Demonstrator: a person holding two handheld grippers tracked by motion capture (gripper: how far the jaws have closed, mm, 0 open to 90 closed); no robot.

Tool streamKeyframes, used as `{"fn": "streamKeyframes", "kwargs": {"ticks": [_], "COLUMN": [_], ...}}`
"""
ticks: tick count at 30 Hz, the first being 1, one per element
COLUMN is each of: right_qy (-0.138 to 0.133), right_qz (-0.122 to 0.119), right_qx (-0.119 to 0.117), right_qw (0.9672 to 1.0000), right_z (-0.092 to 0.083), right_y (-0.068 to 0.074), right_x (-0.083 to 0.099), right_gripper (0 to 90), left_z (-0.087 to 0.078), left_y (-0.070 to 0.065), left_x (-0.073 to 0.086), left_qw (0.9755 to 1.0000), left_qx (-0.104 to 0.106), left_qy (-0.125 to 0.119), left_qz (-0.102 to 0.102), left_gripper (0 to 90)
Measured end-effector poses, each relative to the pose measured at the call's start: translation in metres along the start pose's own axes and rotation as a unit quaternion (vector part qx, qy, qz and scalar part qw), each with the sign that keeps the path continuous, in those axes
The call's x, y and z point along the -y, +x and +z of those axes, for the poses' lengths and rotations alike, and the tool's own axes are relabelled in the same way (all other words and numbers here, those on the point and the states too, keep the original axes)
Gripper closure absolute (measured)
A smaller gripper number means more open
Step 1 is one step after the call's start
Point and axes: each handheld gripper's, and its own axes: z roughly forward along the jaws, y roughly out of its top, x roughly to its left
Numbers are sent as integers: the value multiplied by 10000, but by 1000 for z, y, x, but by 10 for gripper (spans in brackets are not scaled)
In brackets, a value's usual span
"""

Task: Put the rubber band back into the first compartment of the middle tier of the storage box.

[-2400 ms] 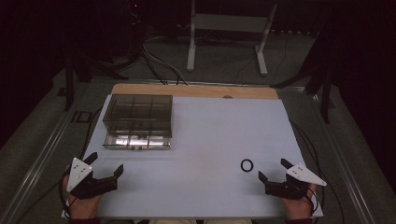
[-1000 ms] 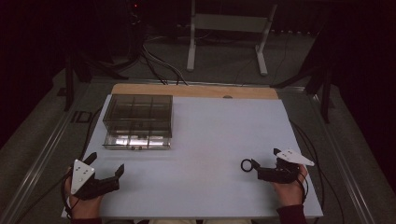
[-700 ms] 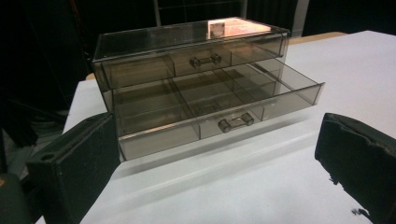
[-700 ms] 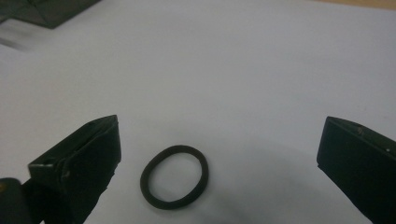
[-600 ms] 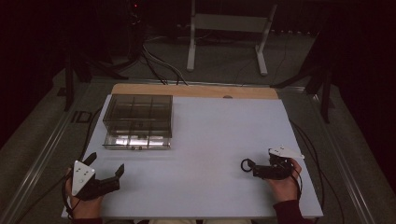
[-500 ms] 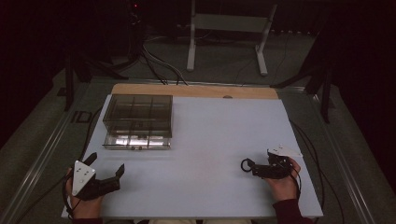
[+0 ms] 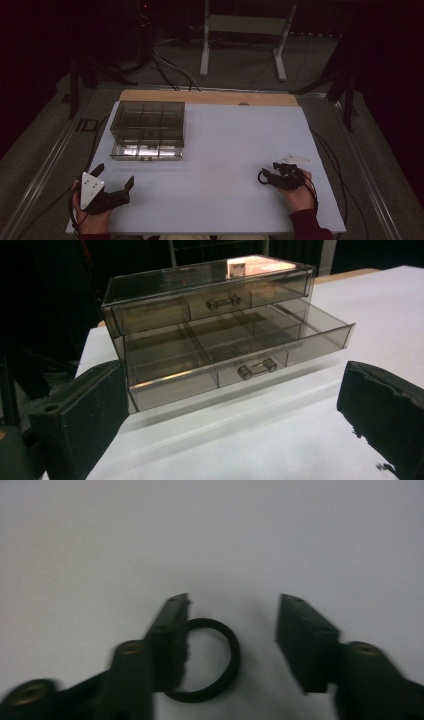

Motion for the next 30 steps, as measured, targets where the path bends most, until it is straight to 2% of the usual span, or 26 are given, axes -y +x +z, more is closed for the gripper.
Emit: {"fn": "streamKeyframes", "kwargs": {"ticks": [4,7,14,17,22,30], "right_qy": [31,99,404,455,375,240], "right_qz": [-7,22,95,121,204,205], "right_qx": [65,78,52,151,111,128], "right_qw": [10000,9999,9991,9988,9990,9994], "right_z": [3,5,10,11,10,4], "right_y": [1,0,-1,0,-1,2], "right_x": [0,0,2,3,3,-1], "right_gripper": [617,651,786,871,884,886], "left_z": [0,0,-1,-1,-2,-3], "left_y": [0,0,0,0,0,0], "left_x": [0,0,0,-1,-1,-3], "left_qw": [10000,10000,10000,10000,10000,10000], "left_qx": [-4,-2,19,17,13,28], "left_qy": [-3,4,-42,-37,-13,-19], "left_qz": [-8,4,-20,-30,-42,-88], "left_gripper": [9,9,9,10,9,9]}}
